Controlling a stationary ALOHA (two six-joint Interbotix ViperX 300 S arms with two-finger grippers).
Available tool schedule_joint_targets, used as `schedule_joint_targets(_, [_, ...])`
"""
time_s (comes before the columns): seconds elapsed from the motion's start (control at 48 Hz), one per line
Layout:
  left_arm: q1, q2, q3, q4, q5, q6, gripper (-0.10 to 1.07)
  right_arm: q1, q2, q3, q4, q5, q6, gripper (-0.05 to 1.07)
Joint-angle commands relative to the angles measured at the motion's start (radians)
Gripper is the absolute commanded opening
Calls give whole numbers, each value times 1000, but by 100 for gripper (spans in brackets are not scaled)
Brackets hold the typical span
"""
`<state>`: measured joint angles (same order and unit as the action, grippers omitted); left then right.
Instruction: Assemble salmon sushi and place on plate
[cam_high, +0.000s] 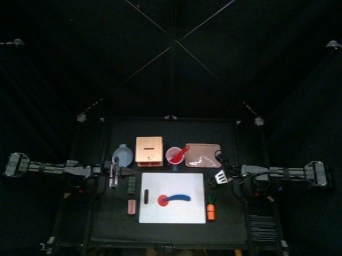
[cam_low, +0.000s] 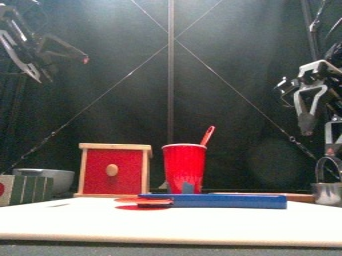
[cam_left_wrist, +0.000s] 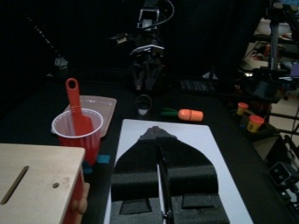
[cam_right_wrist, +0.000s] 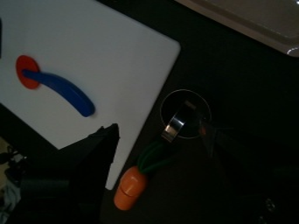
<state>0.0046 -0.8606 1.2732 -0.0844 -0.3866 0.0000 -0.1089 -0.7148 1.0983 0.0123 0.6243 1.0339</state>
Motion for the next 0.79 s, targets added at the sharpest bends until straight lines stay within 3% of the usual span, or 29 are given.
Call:
schedule_joint_targets(0.0, [3, 5, -12, 0, -8, 3, 2, 57, 32, -6, -71, -11, 87, 102])
schedule_joint_targets(0.125, [9, 5, -12, 2, -9, 3, 2, 106, 81, -6, -155, -37, 218, 102])
schedule_joint_targets(0.354, [12, 5, -9, -2, -9, 3, 2, 115, 164, -2, -230, -38, 324, 97])
schedule_joint_targets(0.542, [12, 5, -6, -2, -9, 2, 2, 120, 209, -14, -230, -44, 325, 82])
schedule_joint_targets(0.771, [12, 5, -6, 0, -9, 3, 2, 117, 199, -29, -229, -46, 325, 61])
